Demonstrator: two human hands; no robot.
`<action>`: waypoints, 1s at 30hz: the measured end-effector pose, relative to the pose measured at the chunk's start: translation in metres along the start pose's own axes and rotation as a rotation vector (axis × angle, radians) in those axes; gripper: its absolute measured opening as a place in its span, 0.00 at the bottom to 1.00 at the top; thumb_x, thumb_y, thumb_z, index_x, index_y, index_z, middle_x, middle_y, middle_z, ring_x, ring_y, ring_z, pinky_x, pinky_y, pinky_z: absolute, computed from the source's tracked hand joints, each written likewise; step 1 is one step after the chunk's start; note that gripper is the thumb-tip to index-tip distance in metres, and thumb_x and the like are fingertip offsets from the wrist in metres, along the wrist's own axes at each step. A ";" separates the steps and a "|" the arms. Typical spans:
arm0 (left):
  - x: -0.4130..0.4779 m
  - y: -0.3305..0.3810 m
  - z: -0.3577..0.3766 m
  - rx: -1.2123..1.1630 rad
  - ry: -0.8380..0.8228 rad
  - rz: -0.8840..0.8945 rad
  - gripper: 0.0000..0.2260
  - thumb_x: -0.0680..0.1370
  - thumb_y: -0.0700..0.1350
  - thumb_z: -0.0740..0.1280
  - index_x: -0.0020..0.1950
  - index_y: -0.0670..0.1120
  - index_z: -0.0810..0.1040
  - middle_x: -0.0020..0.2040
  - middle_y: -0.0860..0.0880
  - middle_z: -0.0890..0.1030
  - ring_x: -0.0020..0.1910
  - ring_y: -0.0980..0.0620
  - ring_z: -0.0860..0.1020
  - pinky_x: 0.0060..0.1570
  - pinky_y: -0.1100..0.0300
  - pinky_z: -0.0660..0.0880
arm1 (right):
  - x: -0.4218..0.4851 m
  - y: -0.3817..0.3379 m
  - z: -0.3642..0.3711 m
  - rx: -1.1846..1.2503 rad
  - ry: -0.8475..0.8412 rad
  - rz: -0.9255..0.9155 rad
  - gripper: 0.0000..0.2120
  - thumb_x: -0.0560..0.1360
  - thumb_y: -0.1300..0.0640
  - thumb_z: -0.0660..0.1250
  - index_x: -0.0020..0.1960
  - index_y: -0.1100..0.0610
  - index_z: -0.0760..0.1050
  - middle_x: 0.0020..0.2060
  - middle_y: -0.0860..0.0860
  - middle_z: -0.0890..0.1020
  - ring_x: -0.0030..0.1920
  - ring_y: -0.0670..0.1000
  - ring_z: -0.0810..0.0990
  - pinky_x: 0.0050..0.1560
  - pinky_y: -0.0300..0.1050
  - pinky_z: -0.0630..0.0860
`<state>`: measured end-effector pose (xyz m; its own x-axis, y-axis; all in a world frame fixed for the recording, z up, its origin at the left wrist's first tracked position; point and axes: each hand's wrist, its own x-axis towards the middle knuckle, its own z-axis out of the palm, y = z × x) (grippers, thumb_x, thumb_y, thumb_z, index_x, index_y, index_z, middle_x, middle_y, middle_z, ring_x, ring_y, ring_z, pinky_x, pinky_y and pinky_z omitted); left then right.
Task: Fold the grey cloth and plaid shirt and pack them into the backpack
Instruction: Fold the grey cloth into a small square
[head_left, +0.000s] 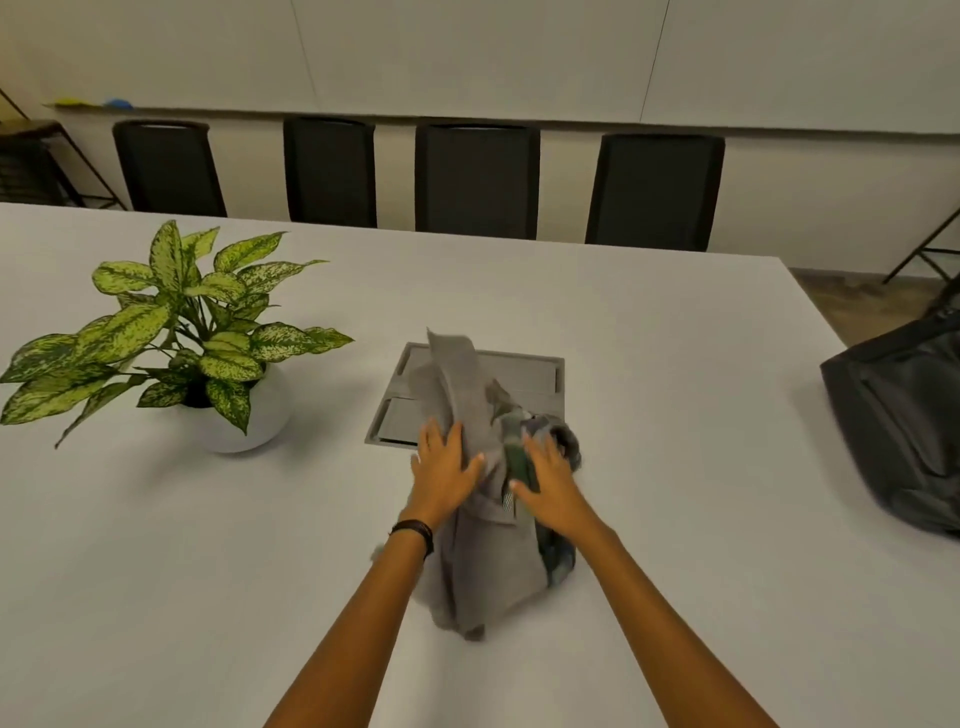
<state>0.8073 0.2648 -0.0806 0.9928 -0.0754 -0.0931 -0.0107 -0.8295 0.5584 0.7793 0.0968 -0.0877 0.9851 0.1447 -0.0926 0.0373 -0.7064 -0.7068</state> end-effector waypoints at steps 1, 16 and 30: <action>-0.002 -0.013 0.016 0.054 -0.070 -0.065 0.30 0.79 0.55 0.59 0.76 0.46 0.52 0.76 0.39 0.49 0.75 0.40 0.48 0.71 0.41 0.54 | -0.002 0.016 0.013 -0.050 -0.070 0.049 0.35 0.76 0.52 0.64 0.76 0.56 0.48 0.76 0.59 0.48 0.75 0.61 0.49 0.73 0.55 0.54; -0.023 -0.045 0.076 0.111 -0.205 -0.037 0.31 0.80 0.51 0.59 0.77 0.46 0.45 0.77 0.40 0.45 0.76 0.42 0.45 0.74 0.47 0.50 | -0.014 0.057 0.055 -0.189 -0.219 0.157 0.33 0.78 0.54 0.62 0.76 0.57 0.49 0.76 0.57 0.46 0.76 0.57 0.48 0.74 0.50 0.54; -0.029 -0.053 0.083 0.113 -0.212 -0.002 0.36 0.79 0.50 0.61 0.76 0.46 0.38 0.76 0.39 0.38 0.76 0.41 0.44 0.74 0.51 0.48 | -0.023 0.056 0.068 -0.311 -0.102 0.182 0.32 0.79 0.55 0.60 0.76 0.56 0.46 0.76 0.56 0.46 0.76 0.56 0.48 0.73 0.48 0.53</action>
<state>0.7692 0.2648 -0.1754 0.9457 -0.1782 -0.2719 -0.0338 -0.8857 0.4630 0.7469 0.1009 -0.1733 0.9592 0.0542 -0.2774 -0.0724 -0.9016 -0.4265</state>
